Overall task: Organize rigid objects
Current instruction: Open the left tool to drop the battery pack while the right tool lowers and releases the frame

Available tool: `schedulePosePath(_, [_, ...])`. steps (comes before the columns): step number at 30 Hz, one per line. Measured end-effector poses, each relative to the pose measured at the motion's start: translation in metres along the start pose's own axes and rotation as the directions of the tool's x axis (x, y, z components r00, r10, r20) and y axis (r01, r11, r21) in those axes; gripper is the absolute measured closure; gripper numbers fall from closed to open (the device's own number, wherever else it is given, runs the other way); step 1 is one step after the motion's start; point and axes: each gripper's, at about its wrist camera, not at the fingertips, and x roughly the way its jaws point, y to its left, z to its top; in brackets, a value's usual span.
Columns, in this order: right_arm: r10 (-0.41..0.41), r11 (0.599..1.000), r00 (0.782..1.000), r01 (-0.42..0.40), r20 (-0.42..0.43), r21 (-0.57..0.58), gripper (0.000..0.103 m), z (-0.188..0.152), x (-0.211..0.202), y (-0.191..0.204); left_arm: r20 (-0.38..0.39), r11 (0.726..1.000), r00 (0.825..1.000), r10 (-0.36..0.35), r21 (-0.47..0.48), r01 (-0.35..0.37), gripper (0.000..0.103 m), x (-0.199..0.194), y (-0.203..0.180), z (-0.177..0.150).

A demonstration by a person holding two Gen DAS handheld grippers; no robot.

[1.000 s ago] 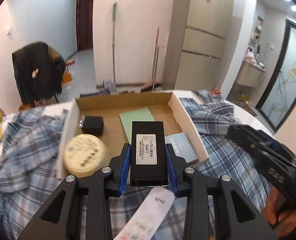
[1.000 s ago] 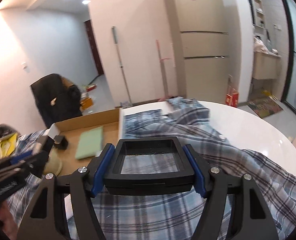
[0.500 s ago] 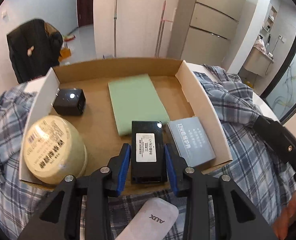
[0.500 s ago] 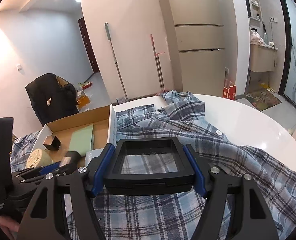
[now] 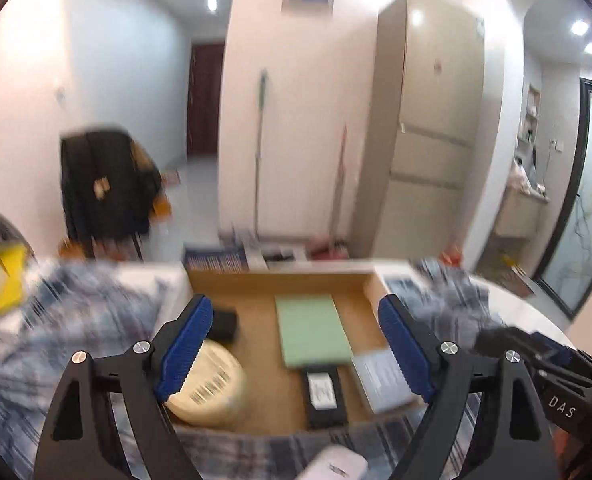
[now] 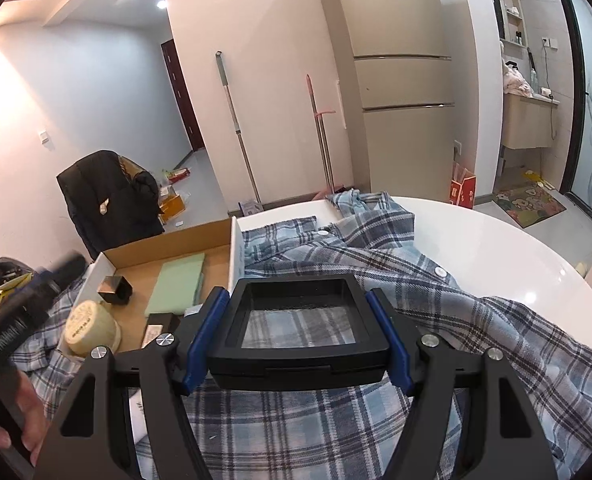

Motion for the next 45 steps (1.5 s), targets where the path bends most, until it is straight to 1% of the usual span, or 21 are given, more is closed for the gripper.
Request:
schedulePosePath(1, [0.002, 1.0, 1.0, -0.002, -0.005, -0.007, 0.034, 0.002, -0.001, 0.003, 0.04, 1.0, 0.999, 0.006, 0.012, -0.007, 0.016, -0.007, 0.002, 0.002])
schedulePosePath(3, [0.017, 1.0, 1.0, -0.018, -0.011, -0.023, 0.034, 0.006, -0.002, 0.011, 0.093, 1.0, 0.996, 0.012, 0.0, -0.012, 0.013, -0.015, 0.01, 0.006])
schedulePosePath(5, [0.027, 0.999, 0.999, -0.028, -0.018, -0.046, 0.034, 0.013, -0.001, 0.02, 0.112, 0.999, 0.994, 0.013, -0.031, -0.01, 0.0, -0.017, 0.02, 0.01])
schedulePosePath(7, [0.049, 0.996, 0.998, -0.052, -0.041, -0.07, 0.034, 0.023, 0.003, 0.032, 0.117, 0.997, 0.993, 0.024, -0.073, -0.015, 0.0, -0.019, 0.033, 0.014])
schedulePosePath(10, [0.101, 0.993, 0.99, -0.106, -0.1, -0.046, 0.034, 0.035, 0.016, 0.047, 0.136, 0.989, 0.989, 0.058, -0.146, -0.038, 0.0, -0.027, 0.057, 0.022])
schedulePosePath(11, [0.108, 0.993, 0.987, -0.114, -0.12, -0.042, 0.034, 0.036, 0.022, 0.053, 0.133, 0.985, 0.989, 0.065, -0.165, -0.042, 0.0, -0.028, 0.065, 0.025])
schedulePosePath(13, [0.125, 0.99, 0.981, -0.132, -0.146, -0.042, 0.034, 0.038, 0.035, 0.067, 0.115, 0.984, 0.992, 0.052, -0.177, -0.031, 0.0, -0.024, 0.074, 0.027])
schedulePosePath(14, [0.123, 0.99, 0.98, -0.133, -0.155, -0.054, 0.034, 0.037, 0.04, 0.074, 0.094, 0.983, 0.994, 0.057, -0.18, -0.039, 0.0, -0.02, 0.079, 0.028])
schedulePosePath(16, [0.124, 0.986, 0.976, -0.142, -0.18, -0.086, 0.034, 0.036, 0.053, 0.089, 0.054, 0.977, 0.993, 0.1, -0.195, -0.088, 0.0, -0.011, 0.088, 0.026])
schedulePosePath(19, [0.132, 0.983, 0.967, -0.157, -0.22, -0.099, 0.034, 0.031, 0.073, 0.106, 0.005, 0.969, 0.994, 0.109, -0.224, -0.106, 0.0, 0.002, 0.099, 0.019])
schedulePosePath(21, [0.122, 0.982, 0.962, -0.153, -0.242, -0.111, 0.034, 0.027, 0.088, 0.114, -0.02, 0.964, 0.993, 0.117, -0.238, -0.118, 0.0, 0.007, 0.104, 0.016])
schedulePosePath(23, [0.091, 0.983, 0.964, -0.128, -0.251, -0.133, 0.034, 0.022, 0.1, 0.121, -0.041, 0.958, 0.993, 0.111, -0.261, -0.118, 0.0, 0.011, 0.108, 0.014])
schedulePosePath(25, [0.068, 0.982, 0.964, -0.111, -0.259, -0.152, 0.034, 0.019, 0.112, 0.127, -0.05, 0.949, 0.994, 0.095, -0.299, -0.105, 0.0, 0.011, 0.114, 0.014])
schedulePosePath(27, [0.066, 0.982, 0.962, -0.11, -0.265, -0.153, 0.034, 0.019, 0.121, 0.131, -0.05, 0.94, 0.996, 0.079, -0.33, -0.091, 0.0, 0.01, 0.118, 0.014])
schedulePosePath(31, [0.041, 0.981, 0.961, -0.091, -0.273, -0.171, 0.034, 0.019, 0.133, 0.139, -0.061, 0.942, 0.995, 0.08, -0.321, -0.096, 0.0, 0.014, 0.118, 0.014])
schedulePosePath(34, [0.03, 0.978, 0.951, -0.091, -0.307, -0.186, 0.034, 0.016, 0.142, 0.141, -0.065, 0.945, 0.995, 0.078, -0.314, -0.094, 0.0, 0.016, 0.118, 0.015])
schedulePosePath(36, [0.033, 0.976, 0.945, -0.101, -0.325, -0.194, 0.034, 0.014, 0.143, 0.14, -0.066, 0.945, 0.995, 0.077, -0.313, -0.094, 0.0, 0.016, 0.119, 0.015])
schedulePosePath(38, [0.037, 0.975, 0.945, -0.105, -0.326, -0.194, 0.033, 0.014, 0.14, 0.138, -0.065, 0.944, 0.995, 0.075, -0.316, -0.092, 0.0, 0.016, 0.118, 0.016])
schedulePosePath(42, [0.051, 0.973, 0.956, -0.112, -0.289, -0.2, 0.025, 0.021, 0.117, 0.131, -0.067, 0.951, 0.997, 0.05, -0.302, -0.068, 0.0, 0.013, 0.115, 0.02])
schedulePosePath(45, [0.073, 0.973, 0.964, -0.125, -0.257, -0.193, 0.024, 0.031, 0.088, 0.125, -0.02, 0.958, 0.999, 0.034, -0.284, -0.038, 0.0, -0.004, 0.107, 0.029])
